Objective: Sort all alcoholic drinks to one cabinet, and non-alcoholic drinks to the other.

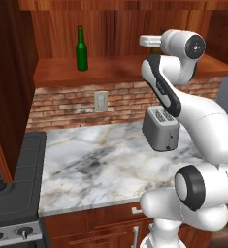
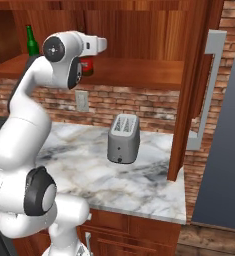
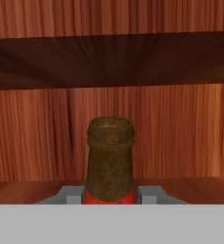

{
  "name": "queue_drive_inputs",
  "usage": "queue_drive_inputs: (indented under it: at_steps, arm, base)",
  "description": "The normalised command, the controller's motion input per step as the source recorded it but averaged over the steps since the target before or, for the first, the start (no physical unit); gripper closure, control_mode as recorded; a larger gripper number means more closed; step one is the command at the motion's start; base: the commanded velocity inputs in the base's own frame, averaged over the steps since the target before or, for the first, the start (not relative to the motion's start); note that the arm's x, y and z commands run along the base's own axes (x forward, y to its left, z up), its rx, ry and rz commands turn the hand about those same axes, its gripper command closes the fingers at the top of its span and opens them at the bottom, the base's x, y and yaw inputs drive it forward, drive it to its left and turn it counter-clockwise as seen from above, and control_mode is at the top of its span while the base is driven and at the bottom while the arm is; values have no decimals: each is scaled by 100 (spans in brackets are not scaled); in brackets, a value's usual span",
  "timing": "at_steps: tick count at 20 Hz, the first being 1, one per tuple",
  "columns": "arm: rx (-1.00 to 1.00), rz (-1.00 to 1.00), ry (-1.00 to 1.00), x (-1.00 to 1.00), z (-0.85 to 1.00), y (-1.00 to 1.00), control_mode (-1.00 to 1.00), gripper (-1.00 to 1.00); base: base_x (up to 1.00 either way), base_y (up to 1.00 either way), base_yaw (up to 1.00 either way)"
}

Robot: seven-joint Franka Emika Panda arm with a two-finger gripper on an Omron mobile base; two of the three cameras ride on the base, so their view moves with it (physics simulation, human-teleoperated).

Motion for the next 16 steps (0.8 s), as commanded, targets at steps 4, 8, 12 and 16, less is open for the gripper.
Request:
queue_drive_inputs:
  at_steps: [4, 8, 12, 16]
  arm:
    - [0, 0, 0, 41, -13, 0, -100, 100]
    - [0, 0, 0, 38, -11, 0, -100, 100]
    - [0, 0, 0, 37, -9, 0, -100, 100]
    - [0, 0, 0, 36, -6, 0, -100, 100]
  base:
    - [0, 0, 0]
    - [0, 0, 0]
    - [0, 0, 0]
    - [0, 0, 0]
